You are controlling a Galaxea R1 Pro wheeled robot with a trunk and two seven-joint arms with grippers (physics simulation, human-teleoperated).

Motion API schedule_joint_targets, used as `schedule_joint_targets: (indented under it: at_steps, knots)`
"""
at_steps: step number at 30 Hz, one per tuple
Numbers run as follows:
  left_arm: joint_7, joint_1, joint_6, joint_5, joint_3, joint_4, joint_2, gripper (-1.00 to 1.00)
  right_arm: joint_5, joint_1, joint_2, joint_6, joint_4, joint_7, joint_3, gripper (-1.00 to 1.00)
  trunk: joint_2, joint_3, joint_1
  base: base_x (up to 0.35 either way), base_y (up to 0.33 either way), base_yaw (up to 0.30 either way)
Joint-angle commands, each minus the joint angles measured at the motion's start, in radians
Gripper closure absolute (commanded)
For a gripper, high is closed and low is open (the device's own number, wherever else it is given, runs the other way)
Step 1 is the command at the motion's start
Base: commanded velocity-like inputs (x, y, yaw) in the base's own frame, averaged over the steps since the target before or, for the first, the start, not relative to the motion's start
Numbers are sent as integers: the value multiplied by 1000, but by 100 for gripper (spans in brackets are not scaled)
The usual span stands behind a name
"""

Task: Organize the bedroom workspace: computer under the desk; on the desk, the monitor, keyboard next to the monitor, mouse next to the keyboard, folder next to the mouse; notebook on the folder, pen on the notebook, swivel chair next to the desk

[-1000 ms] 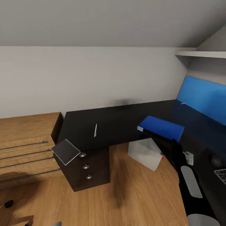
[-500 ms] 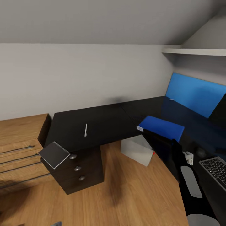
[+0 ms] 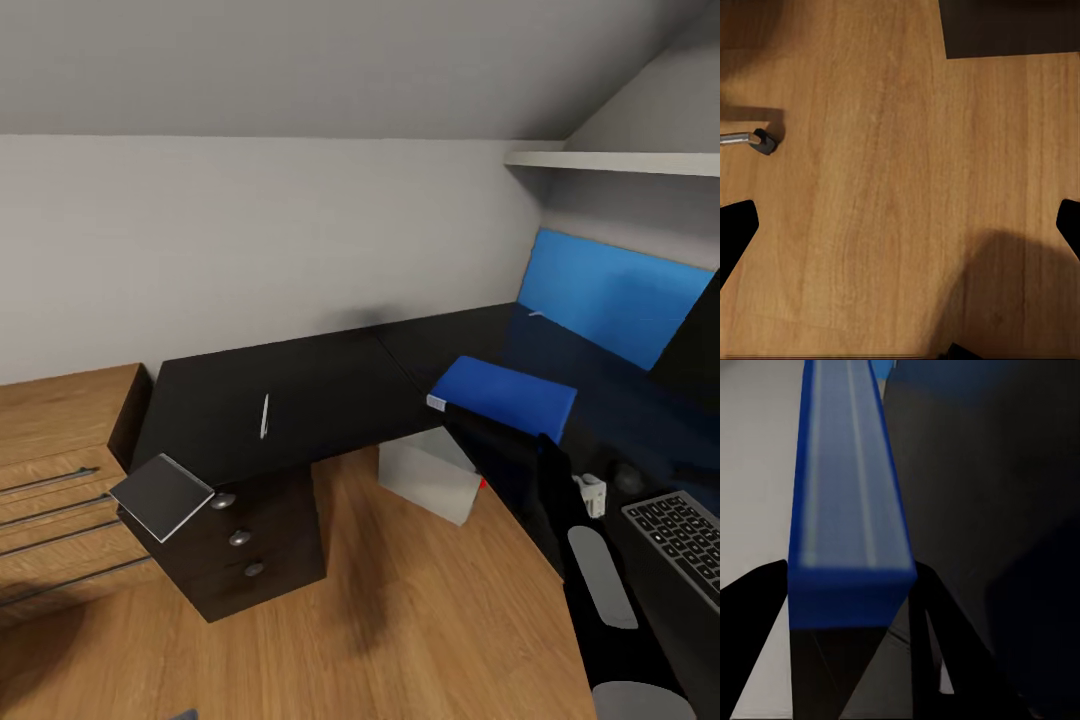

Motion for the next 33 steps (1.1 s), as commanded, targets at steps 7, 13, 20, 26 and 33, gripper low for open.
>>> schedule_joint_targets:
  at_steps: [7,13,20,26,33]
  knots:
    - [-1,-1,-5,10,-11,12,-11,-100,-3,-158,0,-110,165,-21,55,100,0,-1,0,0,0,0]
    - [-1,-1,-5,11,-10,12,-12,-100,1,-397,-1,-358,529,-25,59,100,0,-1,0,0,0,0]
    - [-1,-1,-6,11,-8,12,-13,-100,-15,-429,27,-422,591,-23,54,100,0,-1,0,0,0,0]
    - [-1,-1,-7,11,-7,12,-13,-100,-106,-430,52,-425,598,-20,52,100,0,-1,0,0,0,0]
    - [-1,-1,-23,11,-7,12,-13,-100,-130,-430,56,-420,597,-15,52,100,0,-1,0,0,0,0]
